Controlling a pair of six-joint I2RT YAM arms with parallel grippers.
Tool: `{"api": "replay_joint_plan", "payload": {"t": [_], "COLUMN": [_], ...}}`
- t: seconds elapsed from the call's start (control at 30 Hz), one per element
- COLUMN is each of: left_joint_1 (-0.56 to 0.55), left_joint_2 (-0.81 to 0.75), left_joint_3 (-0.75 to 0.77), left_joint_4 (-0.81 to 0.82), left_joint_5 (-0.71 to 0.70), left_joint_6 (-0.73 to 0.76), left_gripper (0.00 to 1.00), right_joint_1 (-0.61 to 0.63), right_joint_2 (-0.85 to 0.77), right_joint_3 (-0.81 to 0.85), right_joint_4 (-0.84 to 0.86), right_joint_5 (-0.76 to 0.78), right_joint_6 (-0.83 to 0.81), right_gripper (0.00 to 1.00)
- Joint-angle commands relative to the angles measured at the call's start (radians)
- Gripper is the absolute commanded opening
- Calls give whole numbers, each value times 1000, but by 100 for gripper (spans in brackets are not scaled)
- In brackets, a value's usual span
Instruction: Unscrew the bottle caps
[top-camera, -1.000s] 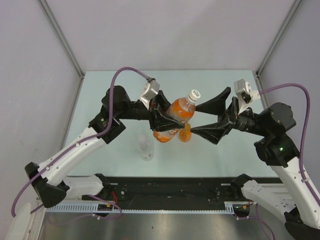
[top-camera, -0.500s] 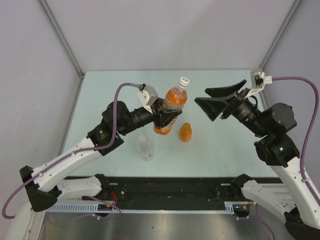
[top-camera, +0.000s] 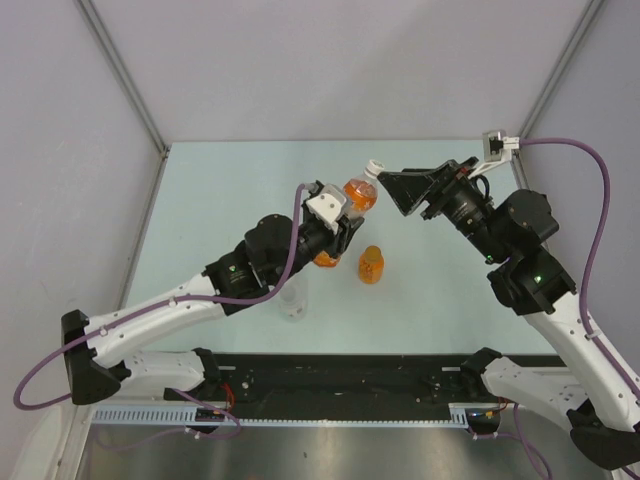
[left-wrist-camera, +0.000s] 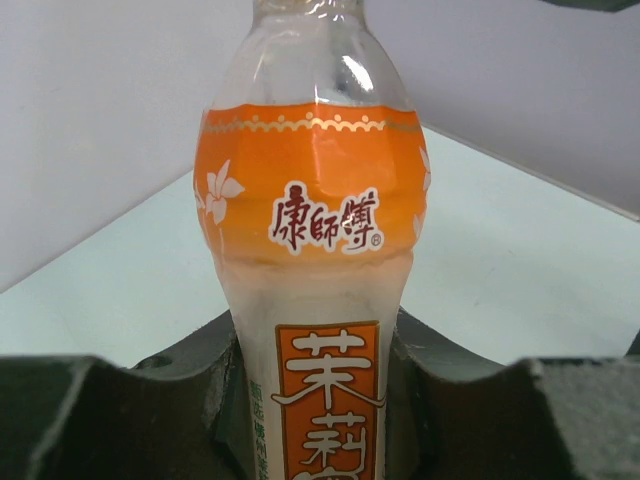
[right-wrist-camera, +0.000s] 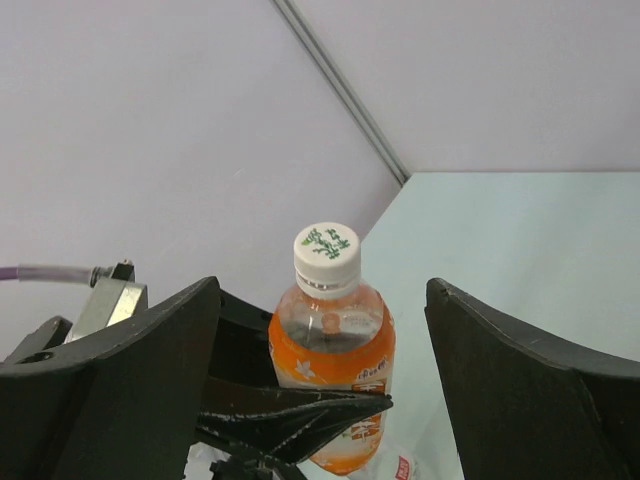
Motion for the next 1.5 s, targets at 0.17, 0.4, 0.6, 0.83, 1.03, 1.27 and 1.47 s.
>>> {"api": "replay_joint_plan", "payload": {"t": [0.17,0.4,0.6,0.83,1.03,1.27,1.47], "left_joint_1": [-26,-48,-68,-71,-72,-77,-78], "left_joint_2": [20,33,39,36,37,37,36], "left_joint_3": [1,1,1,0,-2,-2,0], "left_joint_4": [27,35,36,38,41,44,42], "left_joint_5": [-91,-106,-117,-126,-131,-131,-134], "left_joint_6": [57,70,86,96,99,100,103], "left_gripper": [0,0,0,0,0,0,0], "right_joint_1": [8,11,13,13,13,13,13], "right_joint_2": [26,57,69,80,83,85,89], "right_joint_3": [31,31,31,30,31,30,30], "right_joint_4": [56,49,67,61,50,44,33], "right_joint_5": [43,43,37,37,37,30,17], "right_joint_6": [17,34,40,43,43,40,37], "right_gripper": [83,79,72,61,55,40,22]}}
